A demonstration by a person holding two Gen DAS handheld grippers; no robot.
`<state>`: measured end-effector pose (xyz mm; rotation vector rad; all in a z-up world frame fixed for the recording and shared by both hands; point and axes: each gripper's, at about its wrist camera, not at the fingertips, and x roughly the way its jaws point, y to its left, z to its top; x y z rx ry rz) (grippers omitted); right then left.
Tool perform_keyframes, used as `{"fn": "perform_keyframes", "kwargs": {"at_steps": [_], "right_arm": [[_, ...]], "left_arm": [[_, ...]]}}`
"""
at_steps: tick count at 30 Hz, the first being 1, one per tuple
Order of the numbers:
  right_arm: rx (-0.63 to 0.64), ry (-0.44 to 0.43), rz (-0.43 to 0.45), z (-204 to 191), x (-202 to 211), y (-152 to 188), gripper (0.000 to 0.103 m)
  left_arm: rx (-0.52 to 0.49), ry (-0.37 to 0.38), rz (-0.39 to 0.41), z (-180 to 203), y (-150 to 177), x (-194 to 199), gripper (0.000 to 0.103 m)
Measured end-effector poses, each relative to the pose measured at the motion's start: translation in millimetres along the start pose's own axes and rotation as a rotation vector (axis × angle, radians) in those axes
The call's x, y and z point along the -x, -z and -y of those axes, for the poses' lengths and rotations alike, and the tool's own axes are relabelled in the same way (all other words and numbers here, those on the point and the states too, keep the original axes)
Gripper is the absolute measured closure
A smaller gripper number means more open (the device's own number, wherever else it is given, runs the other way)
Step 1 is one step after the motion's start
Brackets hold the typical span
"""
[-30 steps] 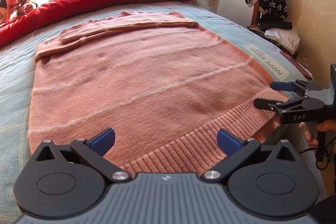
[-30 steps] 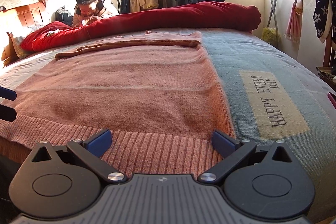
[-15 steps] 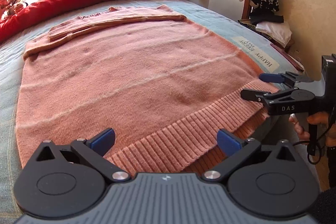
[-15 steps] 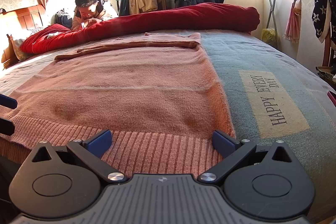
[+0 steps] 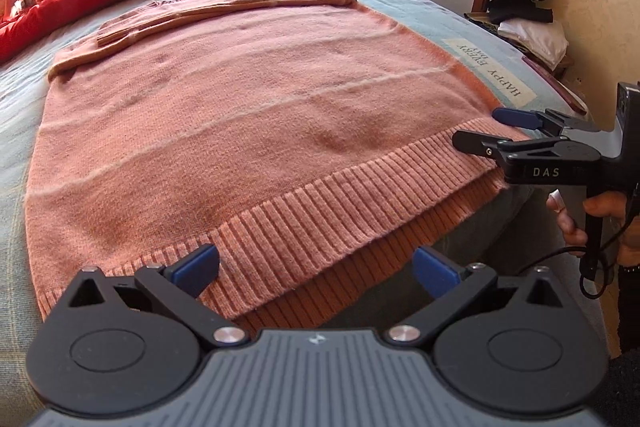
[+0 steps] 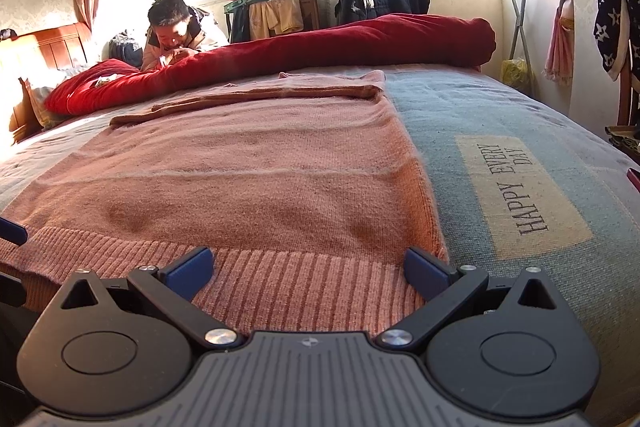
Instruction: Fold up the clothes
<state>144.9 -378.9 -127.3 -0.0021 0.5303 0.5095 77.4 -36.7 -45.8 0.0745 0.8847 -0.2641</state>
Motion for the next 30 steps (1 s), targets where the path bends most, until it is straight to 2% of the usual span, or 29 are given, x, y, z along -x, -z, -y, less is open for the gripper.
{"fn": "perform_keyframes", "kwargs": {"at_steps": [8, 12, 18, 22, 26, 30], "right_arm": [[-0.006, -0.009, 0.000, 1, 2, 1, 0.000], [-0.008, 0.016, -0.012, -3, 1, -1, 0.000], [0.008, 0.060, -0.036, -11, -3, -3, 0.000], [0.004, 0.065, -0.054, -11, -4, -5, 0.000], [0.006, 0.083, -0.063, -14, -5, -6, 0.000], [0.002, 0.082, -0.070, -13, -6, -7, 0.000]], "left_arm": [[-0.055, -0.031, 0.076, 5, -19, 0, 0.001], [-0.019, 0.048, 0.034, -1, -8, -19, 0.001], [-0.062, 0.068, 0.076, -7, 10, -5, 0.001], [-0.052, 0.027, 0.138, -21, 7, 6, 0.001], [-0.006, 0.028, 0.124, -38, 9, -1, 0.001], [-0.004, 0.037, 0.127, -40, 23, -4, 0.001]]}}
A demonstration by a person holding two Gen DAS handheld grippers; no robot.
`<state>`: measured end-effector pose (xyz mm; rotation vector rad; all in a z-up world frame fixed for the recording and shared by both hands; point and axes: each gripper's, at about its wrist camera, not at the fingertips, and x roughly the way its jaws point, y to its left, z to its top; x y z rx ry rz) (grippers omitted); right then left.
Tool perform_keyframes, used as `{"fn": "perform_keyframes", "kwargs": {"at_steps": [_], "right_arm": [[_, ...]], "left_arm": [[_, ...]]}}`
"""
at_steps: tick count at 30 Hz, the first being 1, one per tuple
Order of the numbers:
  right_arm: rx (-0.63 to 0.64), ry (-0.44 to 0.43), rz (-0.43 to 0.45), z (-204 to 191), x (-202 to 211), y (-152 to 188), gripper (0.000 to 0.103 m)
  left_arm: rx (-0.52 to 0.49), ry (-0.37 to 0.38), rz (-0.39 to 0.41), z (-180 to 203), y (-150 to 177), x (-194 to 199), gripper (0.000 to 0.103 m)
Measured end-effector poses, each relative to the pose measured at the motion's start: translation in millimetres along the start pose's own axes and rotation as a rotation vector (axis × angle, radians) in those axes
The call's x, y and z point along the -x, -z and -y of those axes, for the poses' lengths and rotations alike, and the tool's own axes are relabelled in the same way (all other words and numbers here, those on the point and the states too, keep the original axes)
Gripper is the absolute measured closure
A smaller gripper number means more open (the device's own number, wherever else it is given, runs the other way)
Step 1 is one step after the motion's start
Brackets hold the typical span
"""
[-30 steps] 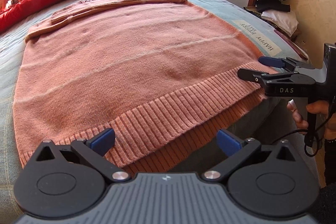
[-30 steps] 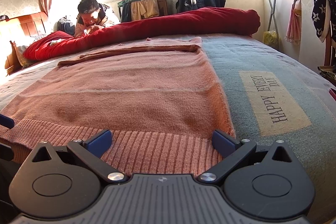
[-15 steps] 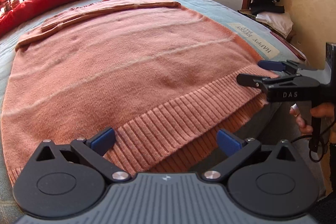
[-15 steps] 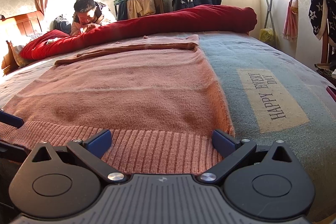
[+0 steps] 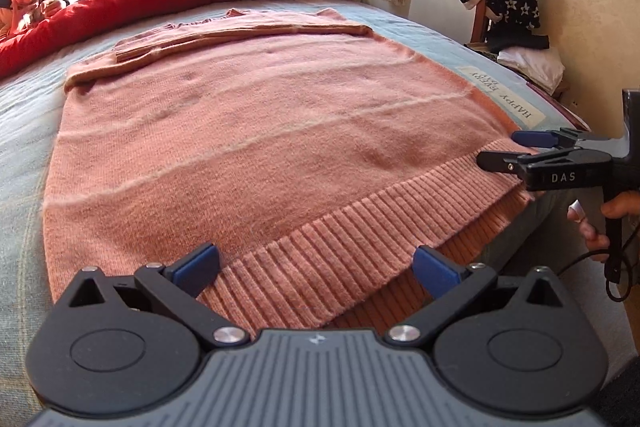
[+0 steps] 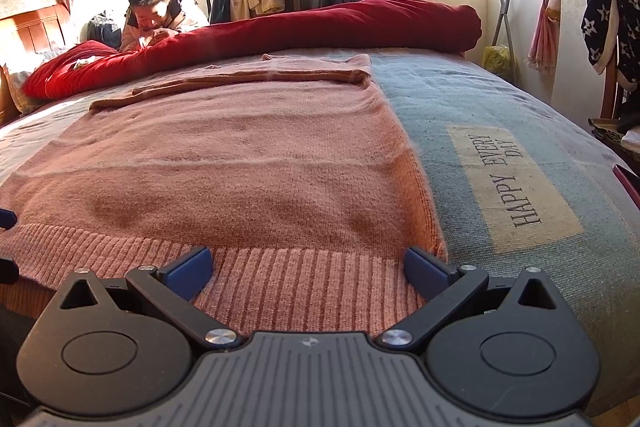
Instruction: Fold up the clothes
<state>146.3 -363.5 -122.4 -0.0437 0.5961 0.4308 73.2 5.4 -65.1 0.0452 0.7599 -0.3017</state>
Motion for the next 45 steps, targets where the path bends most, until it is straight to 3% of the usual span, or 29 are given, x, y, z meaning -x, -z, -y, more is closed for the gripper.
{"fn": "perform_keyframes", "kwargs": {"at_steps": [8, 17, 22, 36, 45], "right_arm": [[0.006, 0.021, -0.025, -4, -2, -4, 0.000], [0.011, 0.019, -0.008, -4, -2, -1, 0.000], [0.013, 0.017, -0.001, -4, -1, -1, 0.000], [0.018, 0.020, 0.005, -4, -2, 0, 0.000], [0.026, 0.015, -0.034, -7, 4, -14, 0.000]], "left_arm": [[0.030, 0.032, 0.021, -7, 9, 12, 0.001], [-0.006, -0.017, 0.055, -4, -14, 12, 0.001], [0.010, 0.003, -0.009, -2, -11, -8, 0.001], [-0.026, -0.053, 0.008, -5, -17, -8, 0.001], [-0.001, -0.033, 0.004, -11, -4, -7, 0.001]]}}
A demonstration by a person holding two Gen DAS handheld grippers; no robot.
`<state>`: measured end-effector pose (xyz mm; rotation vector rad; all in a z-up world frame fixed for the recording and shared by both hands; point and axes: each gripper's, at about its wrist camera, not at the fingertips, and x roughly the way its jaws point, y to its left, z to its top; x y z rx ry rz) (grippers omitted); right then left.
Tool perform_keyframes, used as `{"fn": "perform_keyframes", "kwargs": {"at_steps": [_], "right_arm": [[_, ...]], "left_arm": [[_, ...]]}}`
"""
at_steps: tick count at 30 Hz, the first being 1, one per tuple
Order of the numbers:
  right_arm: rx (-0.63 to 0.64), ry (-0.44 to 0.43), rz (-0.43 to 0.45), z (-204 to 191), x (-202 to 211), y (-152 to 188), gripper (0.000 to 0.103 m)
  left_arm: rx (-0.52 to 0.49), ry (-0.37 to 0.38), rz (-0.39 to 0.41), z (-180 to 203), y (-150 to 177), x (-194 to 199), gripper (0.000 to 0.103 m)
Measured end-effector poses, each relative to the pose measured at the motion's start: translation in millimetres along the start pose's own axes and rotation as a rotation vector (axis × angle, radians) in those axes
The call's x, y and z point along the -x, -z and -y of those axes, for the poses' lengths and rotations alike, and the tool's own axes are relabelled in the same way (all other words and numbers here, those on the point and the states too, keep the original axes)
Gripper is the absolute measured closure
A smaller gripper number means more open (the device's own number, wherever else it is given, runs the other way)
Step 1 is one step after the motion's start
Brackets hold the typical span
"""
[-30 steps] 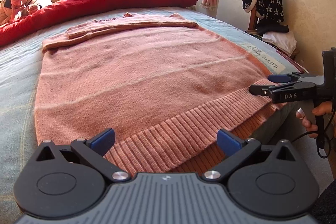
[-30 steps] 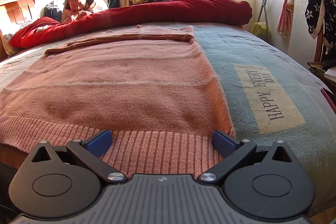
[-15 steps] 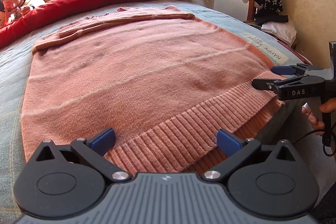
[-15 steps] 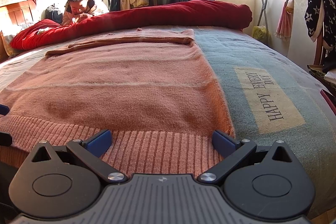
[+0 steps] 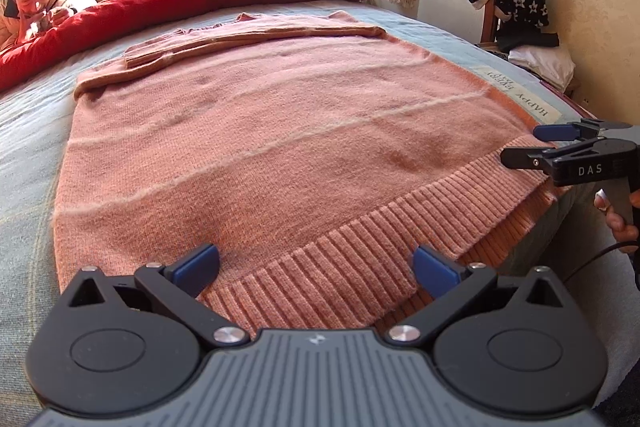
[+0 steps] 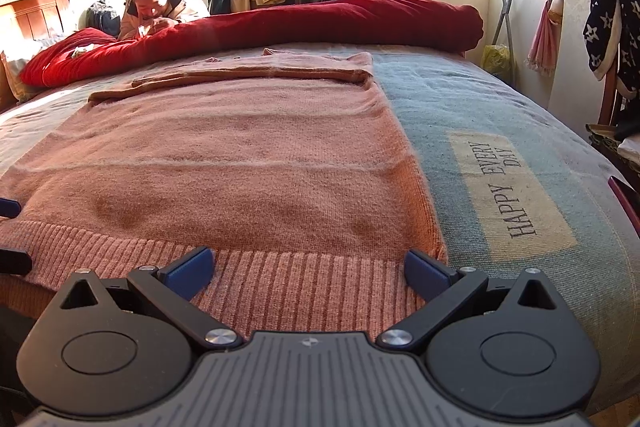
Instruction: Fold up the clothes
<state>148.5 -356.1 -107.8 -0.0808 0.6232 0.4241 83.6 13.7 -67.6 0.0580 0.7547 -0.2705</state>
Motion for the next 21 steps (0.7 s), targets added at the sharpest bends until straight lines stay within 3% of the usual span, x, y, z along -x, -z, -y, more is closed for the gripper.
{"fn": "perform_keyframes", "kwargs": {"at_steps": [5, 9, 15, 21], "right_arm": [[0.003, -0.048, 0.052, -5, -1, -18, 0.000], [0.002, -0.095, 0.035, -11, -18, -27, 0.000], [0.039, -0.037, 0.008, 1, -31, -20, 0.000], [-0.038, -0.057, 0.007, 25, -21, -16, 0.000]], "left_arm": [[-0.002, -0.008, -0.009, 1, -2, -2, 0.001], [-0.002, 0.000, -0.006, 0, -1, -1, 0.001], [-0.017, 0.010, -0.007, -1, 1, 0, 0.001], [-0.019, 0.009, -0.003, -1, 2, -2, 0.001]]}}
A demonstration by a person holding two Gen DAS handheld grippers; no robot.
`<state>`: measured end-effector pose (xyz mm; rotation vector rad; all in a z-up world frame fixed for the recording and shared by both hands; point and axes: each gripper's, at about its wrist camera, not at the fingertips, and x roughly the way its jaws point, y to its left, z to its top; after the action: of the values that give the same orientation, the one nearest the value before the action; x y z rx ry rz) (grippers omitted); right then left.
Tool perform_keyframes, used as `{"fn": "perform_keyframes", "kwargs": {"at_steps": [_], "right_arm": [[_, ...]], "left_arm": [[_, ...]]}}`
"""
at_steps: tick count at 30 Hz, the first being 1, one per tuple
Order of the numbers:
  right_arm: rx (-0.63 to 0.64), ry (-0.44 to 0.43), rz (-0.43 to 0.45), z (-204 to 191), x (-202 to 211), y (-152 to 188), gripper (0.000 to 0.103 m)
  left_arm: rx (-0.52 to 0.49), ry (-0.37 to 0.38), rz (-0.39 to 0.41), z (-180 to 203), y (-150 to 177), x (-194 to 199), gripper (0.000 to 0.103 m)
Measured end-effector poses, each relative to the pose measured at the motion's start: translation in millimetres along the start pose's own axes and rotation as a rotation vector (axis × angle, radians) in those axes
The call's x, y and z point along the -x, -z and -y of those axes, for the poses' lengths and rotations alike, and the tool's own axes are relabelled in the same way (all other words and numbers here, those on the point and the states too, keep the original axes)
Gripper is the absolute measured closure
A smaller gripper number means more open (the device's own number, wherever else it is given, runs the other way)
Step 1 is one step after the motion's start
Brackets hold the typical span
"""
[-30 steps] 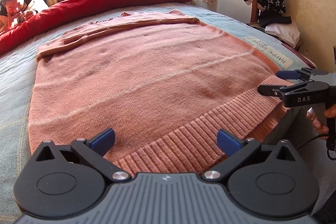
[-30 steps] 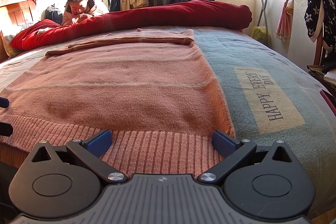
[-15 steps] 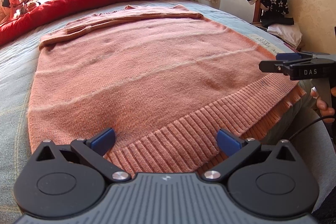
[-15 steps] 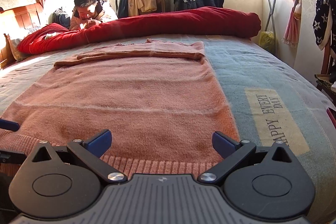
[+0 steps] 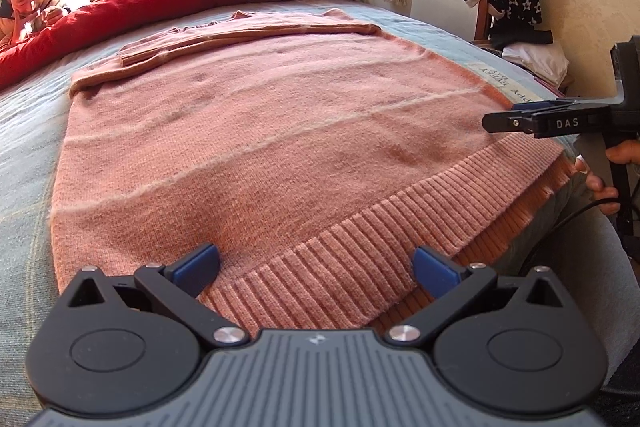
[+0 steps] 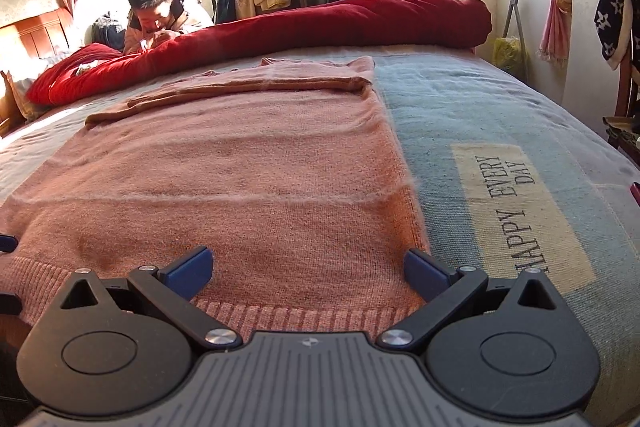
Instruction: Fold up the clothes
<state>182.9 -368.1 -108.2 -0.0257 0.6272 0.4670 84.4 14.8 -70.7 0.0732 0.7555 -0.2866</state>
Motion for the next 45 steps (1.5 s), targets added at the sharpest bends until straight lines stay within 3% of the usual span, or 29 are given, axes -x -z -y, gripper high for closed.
{"fn": "perform_keyframes", "kwargs": {"at_steps": [5, 16, 22, 26, 32, 38, 41, 45], "right_arm": [[0.048, 0.063, -0.009, -14, -5, 4, 0.000], [0.035, 0.085, 0.029, -14, -6, 12, 0.000], [0.032, 0.107, 0.052, -18, -3, 18, 0.000], [0.031, 0.111, 0.054, -19, -3, 19, 0.000], [0.031, 0.120, 0.056, -21, 0, 21, 0.000], [0.043, 0.110, 0.043, -20, 2, 19, 0.000], [0.076, 0.092, -0.014, -21, 2, 8, 0.000], [0.134, 0.003, -0.053, -29, 10, -10, 0.000]], "left_arm": [[0.004, 0.003, 0.003, -1, 1, 1, 0.001], [-0.034, -0.032, 0.021, 6, 7, 3, 0.001], [-0.127, -0.074, -0.010, 22, 6, 7, 0.001], [-0.174, -0.052, -0.014, 34, 4, 6, 0.001], [-0.237, -0.081, -0.037, 46, 13, 5, 0.001], [-0.304, -0.102, -0.038, 45, 21, 19, 0.001], [-0.325, -0.140, -0.009, 41, 14, 25, 0.001], [-0.356, -0.156, 0.010, 41, 3, 19, 0.001]]}}
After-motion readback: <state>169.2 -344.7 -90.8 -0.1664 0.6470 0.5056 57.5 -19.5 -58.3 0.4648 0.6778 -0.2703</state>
